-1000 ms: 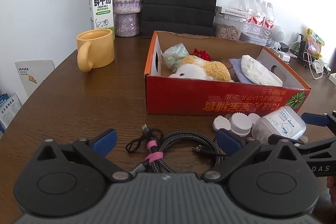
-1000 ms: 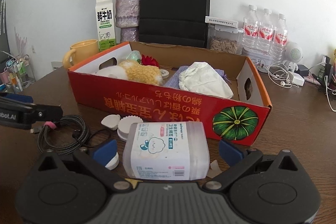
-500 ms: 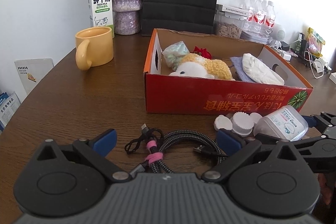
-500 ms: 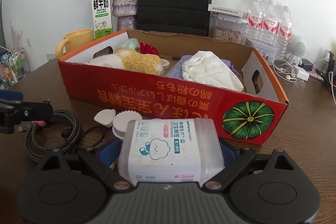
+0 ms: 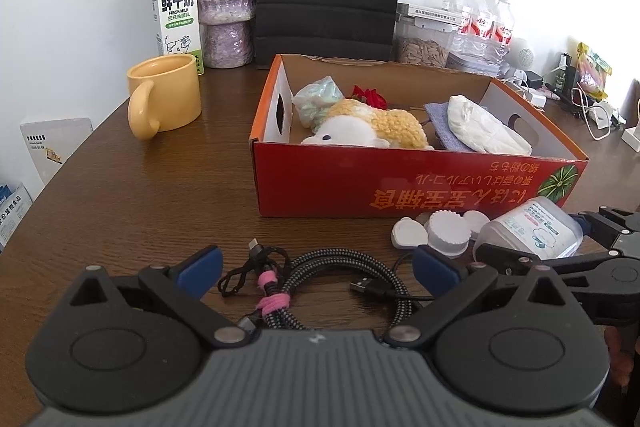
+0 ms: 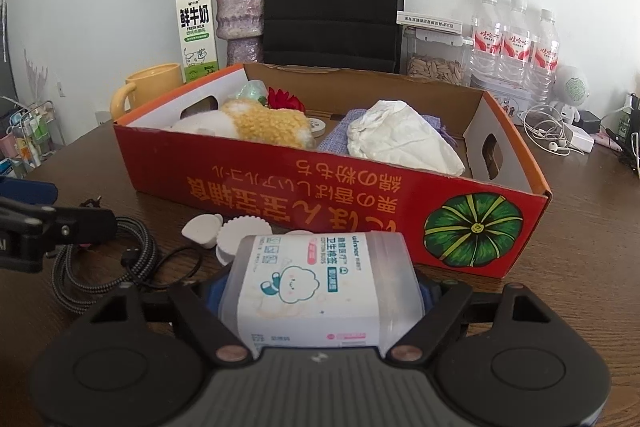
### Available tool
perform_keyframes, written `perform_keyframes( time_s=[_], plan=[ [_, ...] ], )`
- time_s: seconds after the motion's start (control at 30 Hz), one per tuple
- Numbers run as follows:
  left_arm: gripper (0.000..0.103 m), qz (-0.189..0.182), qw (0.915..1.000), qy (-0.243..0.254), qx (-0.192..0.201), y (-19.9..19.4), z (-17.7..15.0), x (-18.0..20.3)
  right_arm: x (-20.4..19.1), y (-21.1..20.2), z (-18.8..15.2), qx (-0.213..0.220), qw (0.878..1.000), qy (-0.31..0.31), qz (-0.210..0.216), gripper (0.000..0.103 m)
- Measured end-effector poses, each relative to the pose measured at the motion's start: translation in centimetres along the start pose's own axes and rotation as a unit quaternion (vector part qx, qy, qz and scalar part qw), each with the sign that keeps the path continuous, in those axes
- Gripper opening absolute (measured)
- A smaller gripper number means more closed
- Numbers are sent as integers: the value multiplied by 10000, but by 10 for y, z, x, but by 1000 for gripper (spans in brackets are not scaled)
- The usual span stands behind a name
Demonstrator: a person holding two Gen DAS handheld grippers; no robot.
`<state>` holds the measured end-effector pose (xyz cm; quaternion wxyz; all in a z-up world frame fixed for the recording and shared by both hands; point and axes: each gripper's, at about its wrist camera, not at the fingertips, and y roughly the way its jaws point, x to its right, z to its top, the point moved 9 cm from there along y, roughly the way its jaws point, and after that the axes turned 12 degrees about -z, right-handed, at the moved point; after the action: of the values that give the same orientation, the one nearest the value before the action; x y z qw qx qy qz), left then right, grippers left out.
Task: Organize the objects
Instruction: 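Grasp the white wet-wipe pack with the right gripper, then grasp a white bottle cap with the left gripper while the right holds the wipes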
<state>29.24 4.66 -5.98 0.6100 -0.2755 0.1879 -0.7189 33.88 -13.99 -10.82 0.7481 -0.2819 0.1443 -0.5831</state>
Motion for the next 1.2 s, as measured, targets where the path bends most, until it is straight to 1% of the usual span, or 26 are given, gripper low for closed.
perform_keyframes(
  time_s=[0.17, 0.3, 0.37, 0.4, 0.47, 0.53, 0.6, 0.67, 0.7, 0.73, 0.77, 0.87, 1.03, 1.2],
  plan=[
    [103, -84, 9998, 156, -32, 3, 0, 11, 6, -7, 4, 185, 9998, 104, 38, 82],
    [102, -186, 9988, 457, -30, 4, 1, 27, 13, -14, 5, 358, 9993, 140, 16, 82],
    [91, -310, 9975, 629, -62, 6, 1, 38, 18, -16, 6, 401, 9990, 190, -7, 82],
    [88, -373, 9968, 698, -86, 7, 0, 43, 21, -17, 6, 417, 9989, 224, -11, 82],
    [73, -546, 9952, 805, -139, 10, -2, 53, 26, -18, 5, 449, 9986, 282, -22, 82],
    [65, -691, 9935, 885, -203, 14, -4, 61, 30, -20, 5, 490, 9983, 312, -42, 82],
    [58, -761, 9917, 1002, -257, 17, -6, 69, 33, -21, 5, 508, 9981, 328, -62, 82],
    [47, -825, 9902, 1082, -323, 21, -7, 75, 37, -22, 4, 526, 9979, 356, -82, 82],
    [44, -848, 9896, 1102, -361, 23, -8, 77, 39, -22, 4, 534, 9979, 369, -89, 82],
    [36, -858, 9892, 1121, -400, 25, -8, 80, 41, -23, 3, 541, 9978, 381, -98, 82],
    [30, -865, 9889, 1129, -438, 27, -9, 81, 42, -23, 3, 546, 9977, 398, -109, 82],
    [25, -902, 9892, 1020, -542, 33, -9, 84, 47, -24, 2, 558, 9973, 452, -128, 82],
    [23, -896, 9905, 815, -651, 40, -9, 84, 50, -25, 1, 572, 9971, 485, -111, 82],
    [21, -936, 9917, 443, -766, 46, -10, 81, 51, -27, 1, 603, 9969, 499, -90, 82]
  ],
)
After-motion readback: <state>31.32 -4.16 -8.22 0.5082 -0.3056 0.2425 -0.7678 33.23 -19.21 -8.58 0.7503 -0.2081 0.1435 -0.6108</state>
